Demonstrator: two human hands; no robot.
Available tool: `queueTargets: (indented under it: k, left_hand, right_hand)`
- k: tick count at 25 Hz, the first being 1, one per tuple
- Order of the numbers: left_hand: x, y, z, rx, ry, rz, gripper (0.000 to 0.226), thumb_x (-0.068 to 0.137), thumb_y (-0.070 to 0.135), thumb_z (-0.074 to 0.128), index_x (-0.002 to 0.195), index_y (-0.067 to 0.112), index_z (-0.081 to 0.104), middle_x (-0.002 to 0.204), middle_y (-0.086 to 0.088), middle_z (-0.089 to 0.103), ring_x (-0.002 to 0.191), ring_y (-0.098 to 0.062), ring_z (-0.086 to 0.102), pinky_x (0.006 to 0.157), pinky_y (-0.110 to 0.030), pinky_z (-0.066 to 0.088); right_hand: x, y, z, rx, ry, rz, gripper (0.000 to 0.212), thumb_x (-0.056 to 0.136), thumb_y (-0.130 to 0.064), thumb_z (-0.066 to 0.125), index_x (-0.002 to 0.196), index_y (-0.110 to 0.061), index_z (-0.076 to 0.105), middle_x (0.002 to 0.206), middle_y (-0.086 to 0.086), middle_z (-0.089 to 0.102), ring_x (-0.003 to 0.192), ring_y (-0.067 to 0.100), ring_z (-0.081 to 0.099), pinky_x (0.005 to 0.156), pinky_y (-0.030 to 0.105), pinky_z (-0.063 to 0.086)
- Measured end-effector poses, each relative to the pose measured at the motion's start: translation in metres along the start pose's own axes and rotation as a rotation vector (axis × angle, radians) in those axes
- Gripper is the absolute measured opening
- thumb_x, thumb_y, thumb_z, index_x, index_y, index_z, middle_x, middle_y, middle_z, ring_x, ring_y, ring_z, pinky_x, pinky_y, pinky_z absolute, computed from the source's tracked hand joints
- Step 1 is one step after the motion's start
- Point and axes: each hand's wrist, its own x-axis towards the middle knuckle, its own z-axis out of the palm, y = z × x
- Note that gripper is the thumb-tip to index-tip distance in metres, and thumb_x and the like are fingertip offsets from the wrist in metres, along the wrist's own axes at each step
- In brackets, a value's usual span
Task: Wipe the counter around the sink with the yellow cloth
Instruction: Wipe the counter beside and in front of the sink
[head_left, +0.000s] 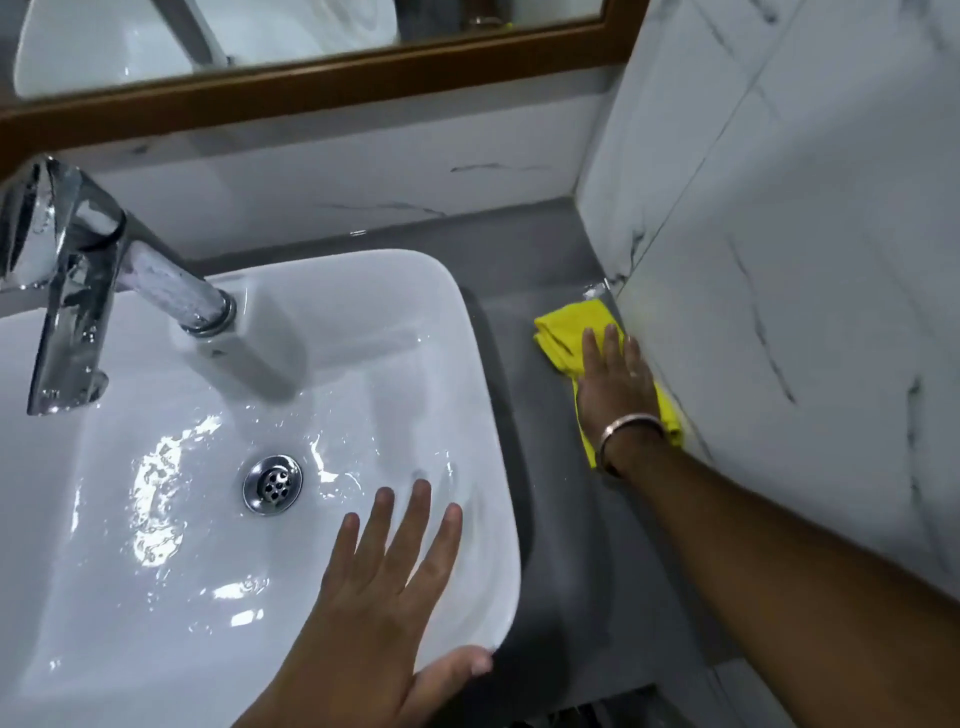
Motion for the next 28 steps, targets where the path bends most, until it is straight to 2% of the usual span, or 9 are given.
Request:
queueTargets:
  k: [3,6,9,12,16,19,23,26,28]
  left_hand:
    - [-0.006,0.003,0.003,-0.019,0.049,-0.032,0.089,0.085,0.077,0.034,0.152,0.019,0.021,0.16,-0.011,0.018,0.146,-0.039,0.016,0.11,-0.054,0.017]
    - [-0.009,0.01,0.001,-0.088,0.063,-0.102,0.088,0.084,0.076,0.031,0.153,0.028,0.007,0.163,-0.003,0.006,0.149,-0.028,0.003,0.117,-0.052,0.012]
    - [-0.009,0.012,-0.001,-0.076,0.059,-0.127,0.088,0.083,0.077,0.033,0.153,0.029,0.009,0.163,-0.002,0.008,0.149,-0.028,0.006,0.117,-0.057,0.017]
    - [-0.01,0.011,-0.001,-0.073,0.055,-0.131,0.088,0.082,0.077,0.034,0.153,0.029,0.012,0.162,-0.001,0.01,0.149,-0.027,0.009,0.116,-0.058,0.017]
    - [-0.009,0.012,0.003,-0.061,0.118,-0.125,0.088,0.082,0.077,0.037,0.153,0.031,0.013,0.162,0.001,0.013,0.149,-0.026,0.011,0.116,-0.059,0.017]
    - [-0.008,0.011,0.004,-0.038,0.156,-0.124,0.089,0.081,0.077,0.038,0.152,0.029,0.018,0.16,-0.001,0.018,0.147,-0.027,0.018,0.114,-0.06,0.02]
    - [-0.006,0.012,0.004,-0.01,0.169,-0.11,0.088,0.081,0.075,0.042,0.151,0.026,0.023,0.158,-0.003,0.024,0.145,-0.028,0.024,0.114,-0.059,0.021]
    - [-0.009,0.012,0.005,-0.019,0.172,-0.116,0.089,0.08,0.074,0.045,0.151,0.025,0.024,0.157,-0.005,0.029,0.145,-0.029,0.026,0.115,-0.059,0.019]
    - [-0.01,0.014,0.005,-0.019,0.187,-0.121,0.09,0.079,0.076,0.046,0.151,0.027,0.023,0.158,-0.004,0.028,0.146,-0.028,0.023,0.115,-0.059,0.017]
  right_hand:
    - [0.034,-0.004,0.003,-0.048,-0.026,-0.057,0.057,0.094,-0.028,0.04,0.147,-0.026,0.018,0.158,0.014,0.011,0.143,0.04,0.01,0.115,0.05,0.015]
    - [-0.026,-0.011,0.013,-0.049,-0.02,-0.36,0.052,0.09,-0.024,0.038,0.142,-0.026,0.032,0.153,0.019,0.027,0.136,0.049,0.027,0.109,0.058,0.028]
    - [-0.141,0.003,0.019,-0.061,-0.063,-0.558,0.052,0.087,-0.03,0.038,0.139,-0.029,0.036,0.15,0.015,0.035,0.132,0.044,0.037,0.105,0.054,0.036]
    - [-0.141,0.019,0.015,-0.034,-0.004,-0.449,0.053,0.084,-0.03,0.036,0.138,-0.028,0.036,0.148,0.014,0.039,0.131,0.043,0.04,0.102,0.054,0.041]
    - [-0.038,-0.017,0.001,0.105,0.021,0.049,0.055,0.085,-0.034,0.031,0.139,-0.024,0.039,0.151,0.017,0.031,0.137,0.043,0.028,0.109,0.055,0.026]
    - [-0.078,-0.04,0.024,0.023,0.055,-0.19,0.059,0.08,-0.03,0.031,0.139,-0.023,0.037,0.149,0.018,0.035,0.133,0.045,0.035,0.104,0.06,0.036]
    - [-0.189,-0.017,0.02,0.019,-0.15,-0.536,0.06,0.08,-0.037,0.045,0.138,-0.031,0.033,0.153,0.007,0.031,0.136,0.035,0.034,0.104,0.051,0.037]
    - [-0.127,-0.009,0.005,-0.003,-0.107,-0.435,0.057,0.08,-0.034,0.041,0.136,-0.027,0.035,0.145,0.016,0.043,0.126,0.044,0.045,0.097,0.058,0.042]
    - [-0.046,-0.006,-0.003,-0.004,-0.097,-0.197,0.06,0.088,-0.029,0.041,0.144,-0.028,0.023,0.155,0.015,0.023,0.139,0.043,0.024,0.111,0.056,0.026]
